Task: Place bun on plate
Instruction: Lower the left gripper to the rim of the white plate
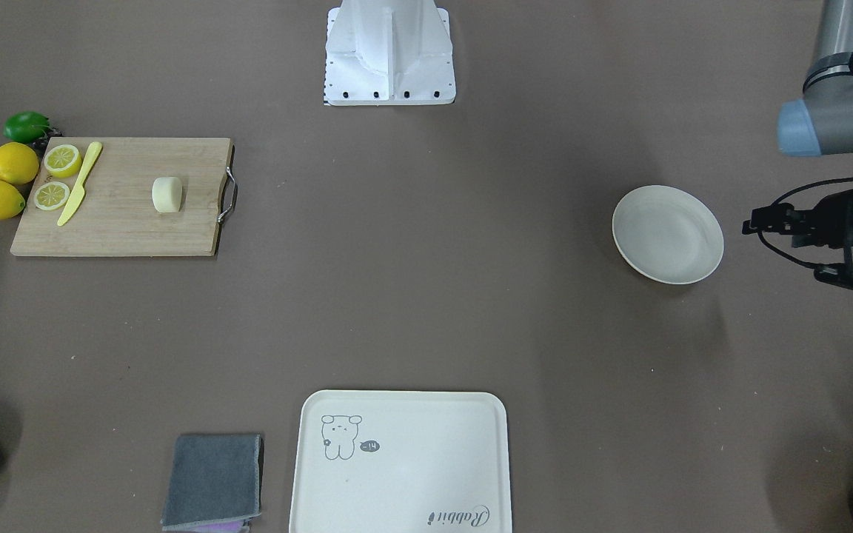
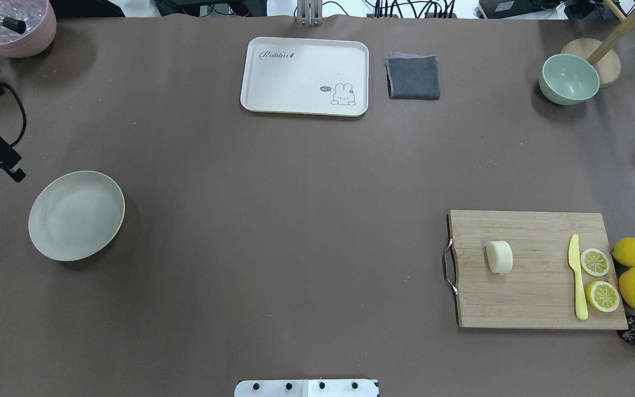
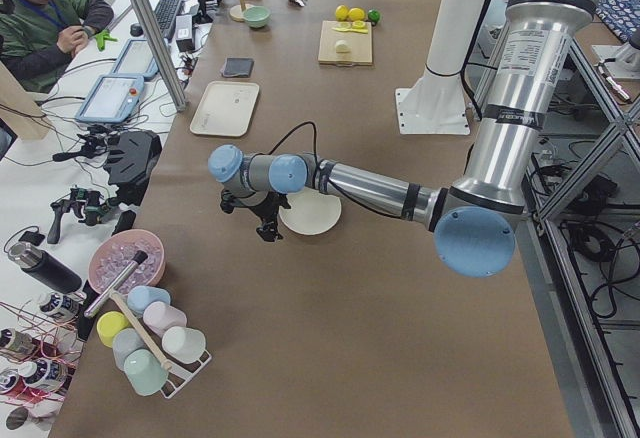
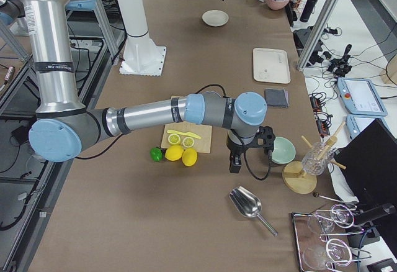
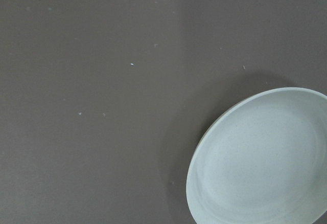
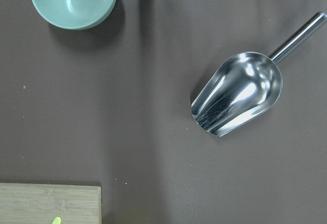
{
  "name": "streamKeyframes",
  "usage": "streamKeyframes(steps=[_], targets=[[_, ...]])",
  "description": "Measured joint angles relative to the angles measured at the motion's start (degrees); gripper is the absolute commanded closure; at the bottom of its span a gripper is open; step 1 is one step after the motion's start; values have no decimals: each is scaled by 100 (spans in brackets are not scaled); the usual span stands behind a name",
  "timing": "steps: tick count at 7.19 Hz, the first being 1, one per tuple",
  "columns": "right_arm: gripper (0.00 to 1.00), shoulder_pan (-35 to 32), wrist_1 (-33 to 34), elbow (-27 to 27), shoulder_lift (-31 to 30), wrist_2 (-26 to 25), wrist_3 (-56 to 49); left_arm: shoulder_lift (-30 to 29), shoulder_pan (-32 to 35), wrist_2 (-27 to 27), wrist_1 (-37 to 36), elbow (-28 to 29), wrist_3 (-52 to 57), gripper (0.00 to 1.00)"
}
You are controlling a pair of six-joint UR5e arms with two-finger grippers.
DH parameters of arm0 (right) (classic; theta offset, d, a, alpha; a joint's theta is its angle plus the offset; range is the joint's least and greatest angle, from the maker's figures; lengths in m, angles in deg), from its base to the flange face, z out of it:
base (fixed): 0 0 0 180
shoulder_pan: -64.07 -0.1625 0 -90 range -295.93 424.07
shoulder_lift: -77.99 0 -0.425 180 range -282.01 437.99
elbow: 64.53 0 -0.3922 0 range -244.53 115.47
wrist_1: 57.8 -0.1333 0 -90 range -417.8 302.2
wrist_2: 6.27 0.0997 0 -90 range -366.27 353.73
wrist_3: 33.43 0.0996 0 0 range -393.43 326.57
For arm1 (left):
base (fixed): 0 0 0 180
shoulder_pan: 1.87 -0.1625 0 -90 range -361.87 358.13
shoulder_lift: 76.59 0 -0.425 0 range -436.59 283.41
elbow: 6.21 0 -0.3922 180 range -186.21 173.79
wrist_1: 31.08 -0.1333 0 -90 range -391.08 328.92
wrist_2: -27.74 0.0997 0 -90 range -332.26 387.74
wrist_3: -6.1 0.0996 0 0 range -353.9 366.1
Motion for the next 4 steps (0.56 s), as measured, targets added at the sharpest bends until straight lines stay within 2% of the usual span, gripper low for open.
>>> streamKeyframes(steps=[1,2,3,4], targets=[[0,13,-2,6,-1,31,0,-66,-205,-1,303,312,5,5],[0,26,0,8,2,80,0,-105,-403,-2,546,580,8,15],[0,63,1,12,6,105,0,-135,-545,-2,673,748,8,41],[0,114,1,14,10,111,2,-156,-606,-2,706,820,4,96]])
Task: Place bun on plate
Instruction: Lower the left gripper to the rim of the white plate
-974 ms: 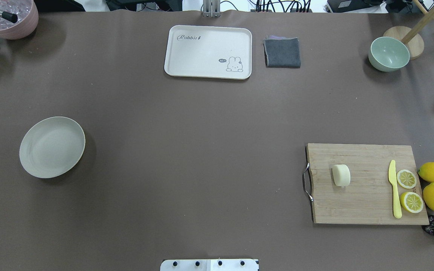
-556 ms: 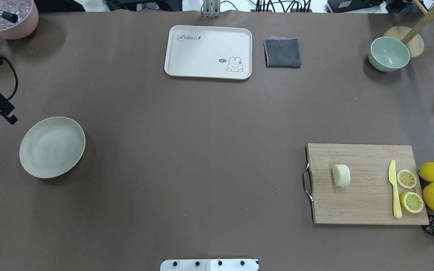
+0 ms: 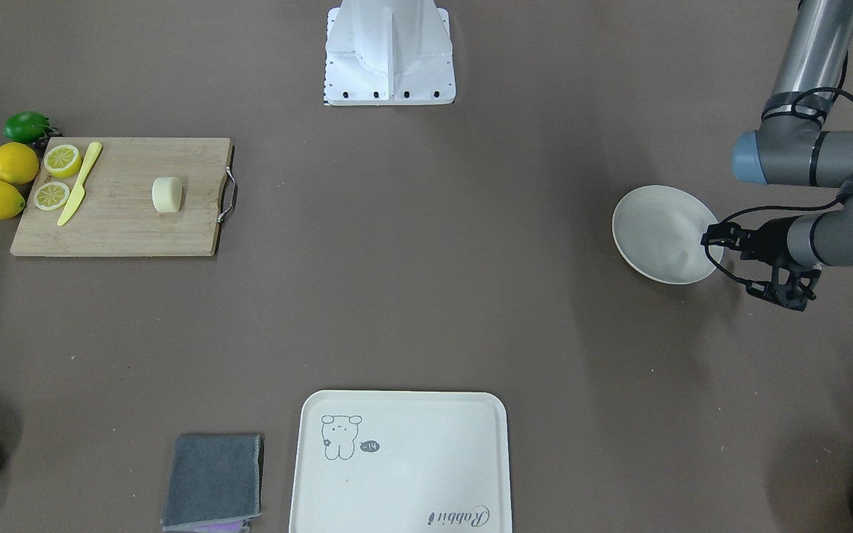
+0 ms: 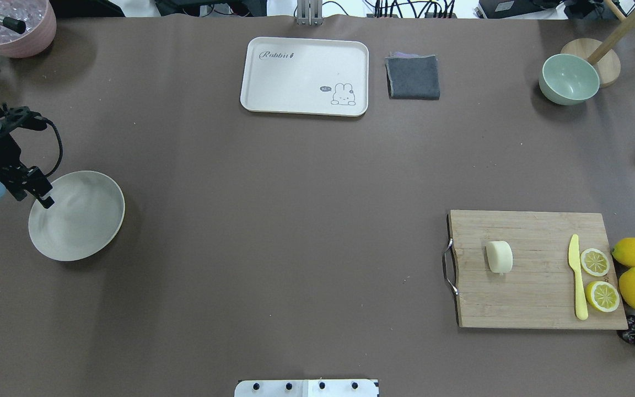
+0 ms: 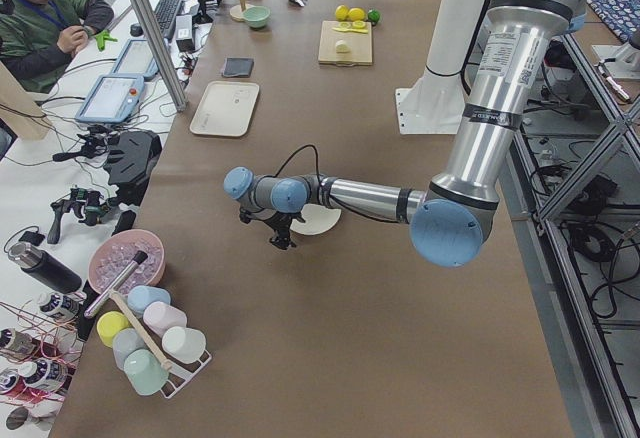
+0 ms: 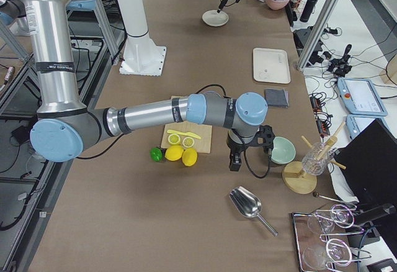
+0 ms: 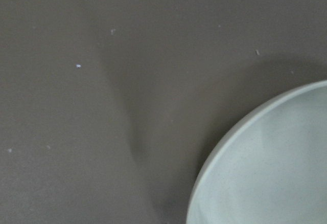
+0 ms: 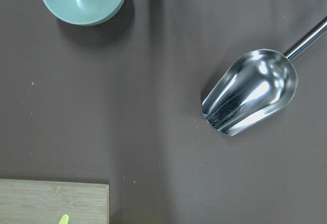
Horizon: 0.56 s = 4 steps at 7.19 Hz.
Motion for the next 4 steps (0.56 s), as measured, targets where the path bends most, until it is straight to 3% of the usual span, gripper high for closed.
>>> streamKeyframes(steps=[1,4], targets=[[0,34,-1,1,2,0,4,-8,-22,0,-7,24,-6,100],[0,91,-6,4,55,-12,7,-91,-32,-235,-194,13,-43,100]])
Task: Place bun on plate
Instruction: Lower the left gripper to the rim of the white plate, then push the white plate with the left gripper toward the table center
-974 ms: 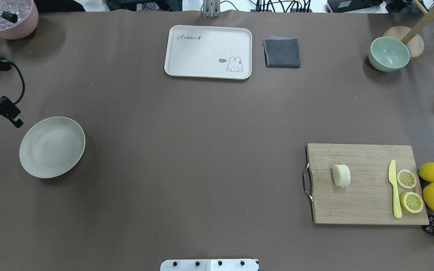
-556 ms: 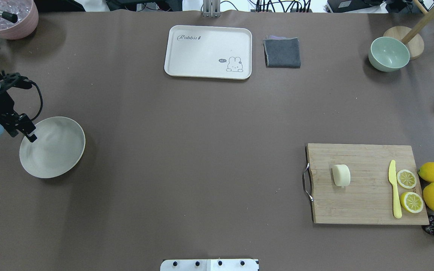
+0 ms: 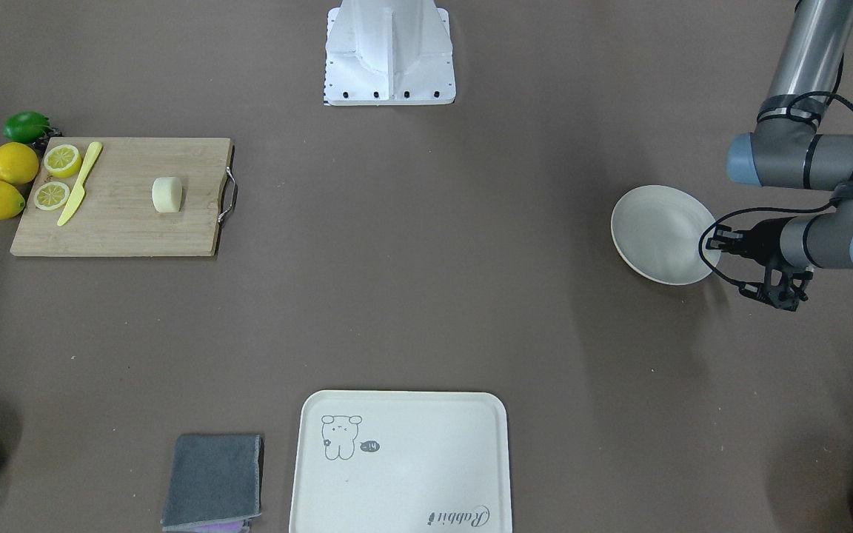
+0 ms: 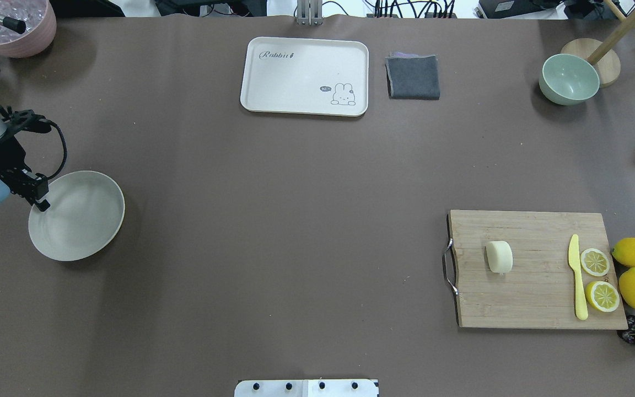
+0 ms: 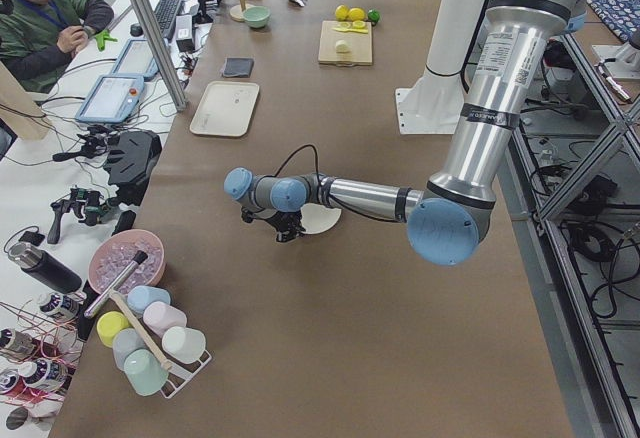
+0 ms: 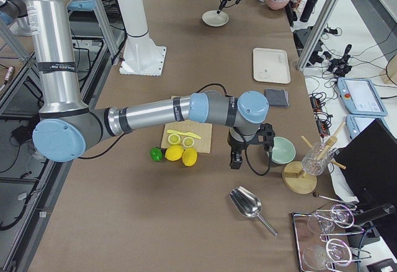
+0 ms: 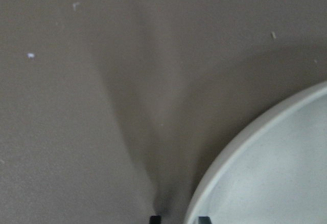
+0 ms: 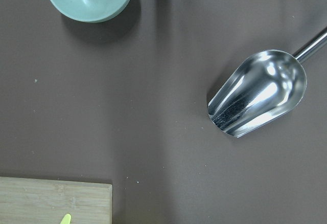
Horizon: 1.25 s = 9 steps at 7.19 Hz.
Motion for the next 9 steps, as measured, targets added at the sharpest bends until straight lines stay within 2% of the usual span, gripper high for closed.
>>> streamKeyframes(steps=[3,5,9], targets=[[0,48,6,12,91,-13,0,-539,43,-177,-1002,-198,-10,100],[0,61,1,14,127,-29,0,-842,22,-702,-1459,-358,-224,100],[0,54,-2,-98,131,-41,0,-1274,-606,-1366,-1172,-398,-1464,100]])
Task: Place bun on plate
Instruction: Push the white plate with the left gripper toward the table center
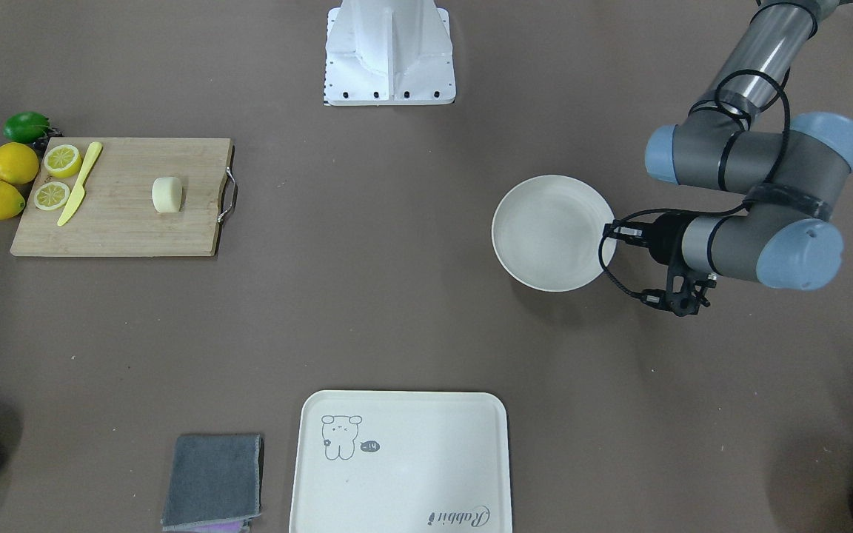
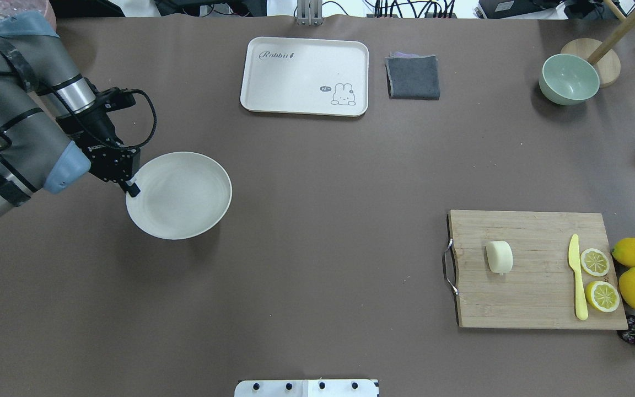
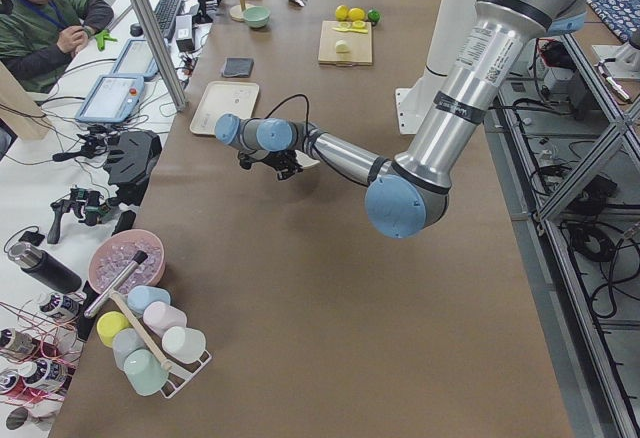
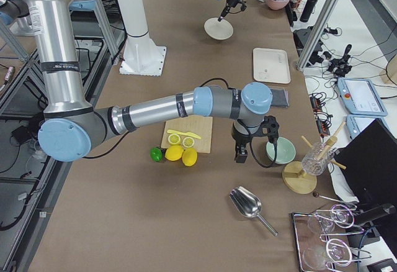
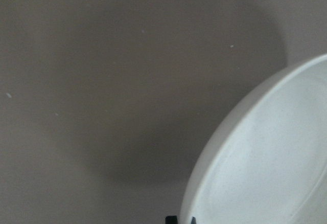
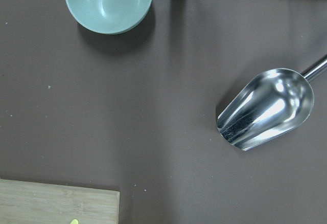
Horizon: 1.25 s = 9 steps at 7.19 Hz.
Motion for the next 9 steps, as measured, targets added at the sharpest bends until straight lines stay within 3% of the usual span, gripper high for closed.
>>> streamKeyframes(steps=[4,9], targets=[[0,-1,0,-55,-1,25,0,-284,-717,-137,2001,445,-1502,100],[0,-7,5,-131,2,20,0,-897,-1231,-108,2498,816,-1776,100]])
